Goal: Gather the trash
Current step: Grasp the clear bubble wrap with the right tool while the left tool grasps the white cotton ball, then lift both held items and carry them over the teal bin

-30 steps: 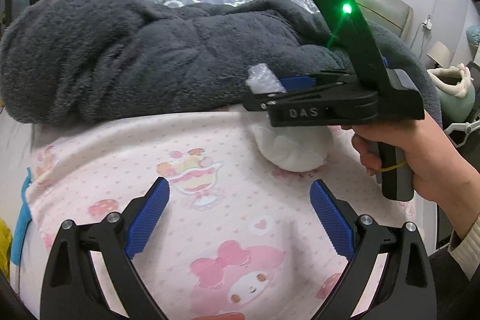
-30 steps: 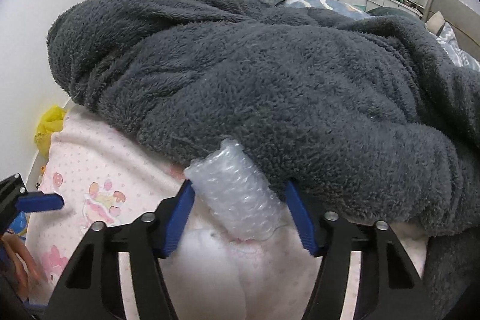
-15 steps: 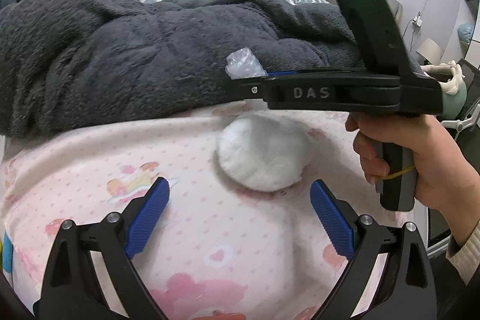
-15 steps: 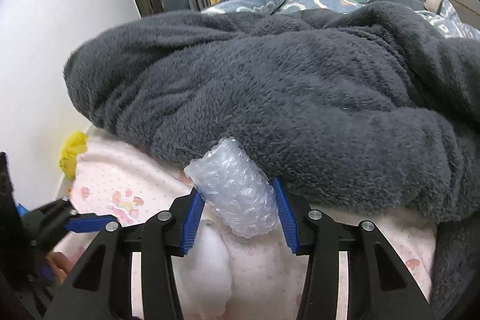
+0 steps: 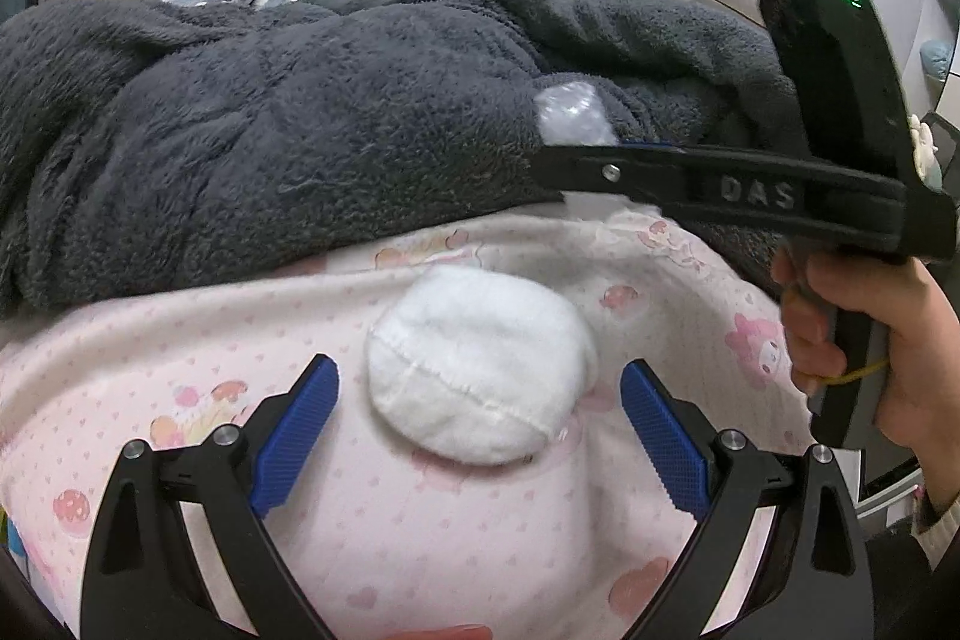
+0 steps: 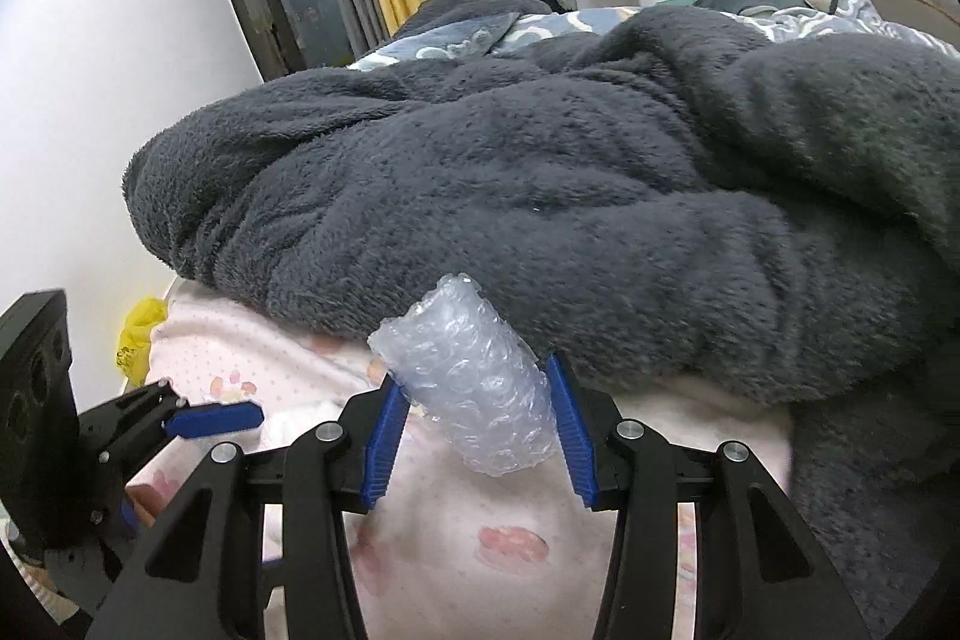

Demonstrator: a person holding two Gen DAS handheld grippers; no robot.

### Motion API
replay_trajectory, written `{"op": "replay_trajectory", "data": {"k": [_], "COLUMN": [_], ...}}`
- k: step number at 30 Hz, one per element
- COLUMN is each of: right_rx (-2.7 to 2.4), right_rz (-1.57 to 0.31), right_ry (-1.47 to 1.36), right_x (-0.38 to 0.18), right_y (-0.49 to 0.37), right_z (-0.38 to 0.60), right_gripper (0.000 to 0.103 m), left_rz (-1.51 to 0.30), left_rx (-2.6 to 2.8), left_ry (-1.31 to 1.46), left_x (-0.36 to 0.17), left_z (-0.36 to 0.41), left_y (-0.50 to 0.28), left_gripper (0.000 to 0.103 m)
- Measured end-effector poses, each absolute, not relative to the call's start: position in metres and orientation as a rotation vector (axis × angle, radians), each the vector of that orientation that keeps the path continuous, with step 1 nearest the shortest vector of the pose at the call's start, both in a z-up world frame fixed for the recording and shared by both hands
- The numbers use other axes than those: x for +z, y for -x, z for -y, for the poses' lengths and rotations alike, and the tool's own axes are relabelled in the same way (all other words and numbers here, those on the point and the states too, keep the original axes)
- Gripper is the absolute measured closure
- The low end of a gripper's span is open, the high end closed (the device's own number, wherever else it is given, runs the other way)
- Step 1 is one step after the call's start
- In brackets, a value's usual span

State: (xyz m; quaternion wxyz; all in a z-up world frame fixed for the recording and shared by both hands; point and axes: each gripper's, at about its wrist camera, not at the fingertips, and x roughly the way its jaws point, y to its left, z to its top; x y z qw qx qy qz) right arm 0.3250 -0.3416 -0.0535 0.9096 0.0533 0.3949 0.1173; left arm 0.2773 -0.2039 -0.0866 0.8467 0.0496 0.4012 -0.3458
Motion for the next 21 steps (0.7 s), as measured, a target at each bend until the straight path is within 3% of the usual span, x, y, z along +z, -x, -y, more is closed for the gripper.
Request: {"op": "replay_trajectory", "data": {"k": [7, 9, 10, 14, 17, 21], "right_rx": [0.243, 0.243, 0.243, 0.242, 0.236, 0.225], "right_rz": [-0.82, -0.822, -0.822, -0.819, -0.81, -0.796], "right_ry": [-0.095, -0.096, -0.098, -0.109, -0.131, -0.158], "right_x": [-0.053, -0.053, -0.053, -0.05, -0.046, -0.039], "right_y": [-0.31, -0.307, -0.304, -0.293, -0.283, -0.271], "right_z": [0.348, 0.349, 0.349, 0.351, 0.353, 0.356], "right_gripper": [0.056, 0.056, 0.056, 0.056, 0.056, 0.056], "left_rz": [-0.899, -0.912, -0.912, -0.886, -0.887, -0.884], "left_rx": [-0.692, -0.674, -0.67, -0.671, -0.673, -0.676], "left_ry": [-0.158, -0.172, -0.168, -0.132, -0.123, -0.134], "left_x": [-0.093, -0.095, -0.095, -0.087, -0.083, -0.074], "left_z": [0.22, 0.223, 0.223, 0.22, 0.215, 0.205], "left_y": [-0.288, -0.289, -0.289, -0.284, -0.276, -0.259], "left_gripper": [0.007, 0.014, 0.025, 0.039, 0.045, 0.045]}}
